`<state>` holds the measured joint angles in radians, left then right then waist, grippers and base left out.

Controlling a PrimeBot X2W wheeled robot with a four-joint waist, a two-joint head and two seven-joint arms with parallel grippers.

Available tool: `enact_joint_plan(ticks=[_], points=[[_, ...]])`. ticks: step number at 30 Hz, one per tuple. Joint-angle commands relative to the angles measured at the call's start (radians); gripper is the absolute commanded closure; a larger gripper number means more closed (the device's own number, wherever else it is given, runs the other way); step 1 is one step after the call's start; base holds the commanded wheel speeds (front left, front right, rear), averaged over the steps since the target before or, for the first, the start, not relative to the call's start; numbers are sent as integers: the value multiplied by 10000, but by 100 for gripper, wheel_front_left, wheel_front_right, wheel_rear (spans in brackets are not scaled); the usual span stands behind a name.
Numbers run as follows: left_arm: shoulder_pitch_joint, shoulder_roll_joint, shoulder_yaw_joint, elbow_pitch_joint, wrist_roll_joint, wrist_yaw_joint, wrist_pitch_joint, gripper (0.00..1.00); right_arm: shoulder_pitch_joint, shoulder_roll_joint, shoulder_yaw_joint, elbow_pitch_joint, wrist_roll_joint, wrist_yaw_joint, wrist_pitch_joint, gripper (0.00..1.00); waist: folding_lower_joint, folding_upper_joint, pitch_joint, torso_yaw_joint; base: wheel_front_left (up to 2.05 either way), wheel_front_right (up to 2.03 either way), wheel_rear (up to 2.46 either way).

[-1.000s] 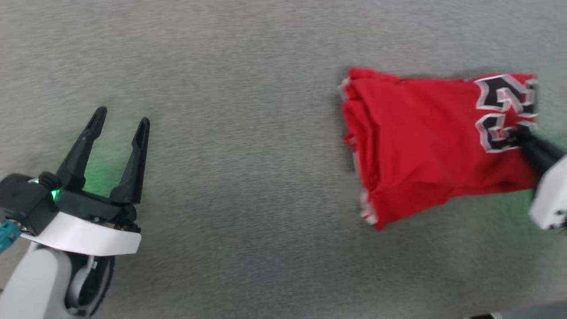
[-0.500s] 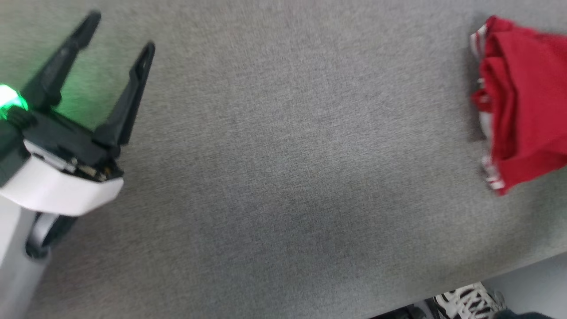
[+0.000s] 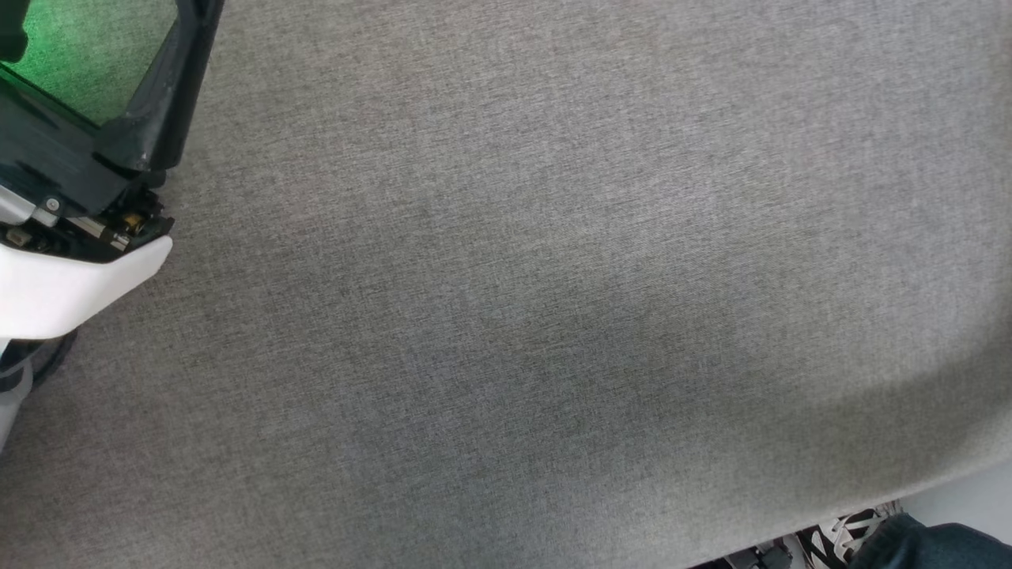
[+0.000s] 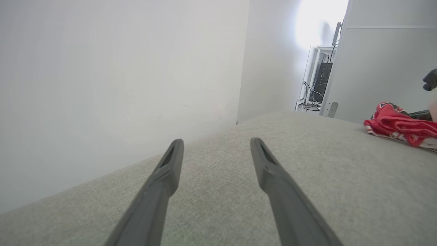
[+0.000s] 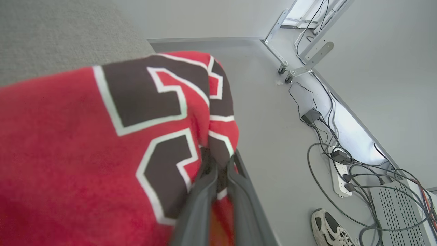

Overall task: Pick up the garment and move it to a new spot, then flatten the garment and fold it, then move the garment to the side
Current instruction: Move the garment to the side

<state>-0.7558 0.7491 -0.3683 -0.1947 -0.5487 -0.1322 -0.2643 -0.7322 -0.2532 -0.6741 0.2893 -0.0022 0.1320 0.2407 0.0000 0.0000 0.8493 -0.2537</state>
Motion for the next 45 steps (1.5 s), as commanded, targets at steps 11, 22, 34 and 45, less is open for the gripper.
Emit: enact_joint_plan(ticks=[11,22,34,45], points=[[958,-750,549,725,74,31,3,0,448,-425,845,163,-199,-24,-281,0,0,0,-1134,394,0,0,0],[3441,-2393,1549,2039,56,31,0,0,1889,-127,3584,-1133,632,-26,-359,0,0,0,-3636,1280,0,0,0],[5574,-3651,2492,3572,81,31,0,0,3125,322,6113,-217,1059,-24,-2648,0,0,0,-5688,2471,0,0,0],[7092,-4301,3089,3706,388,30,0,0,4448,546,6519,-72,1580,-24,-3859,0,0,0,-6940,2970,0,0,0]])
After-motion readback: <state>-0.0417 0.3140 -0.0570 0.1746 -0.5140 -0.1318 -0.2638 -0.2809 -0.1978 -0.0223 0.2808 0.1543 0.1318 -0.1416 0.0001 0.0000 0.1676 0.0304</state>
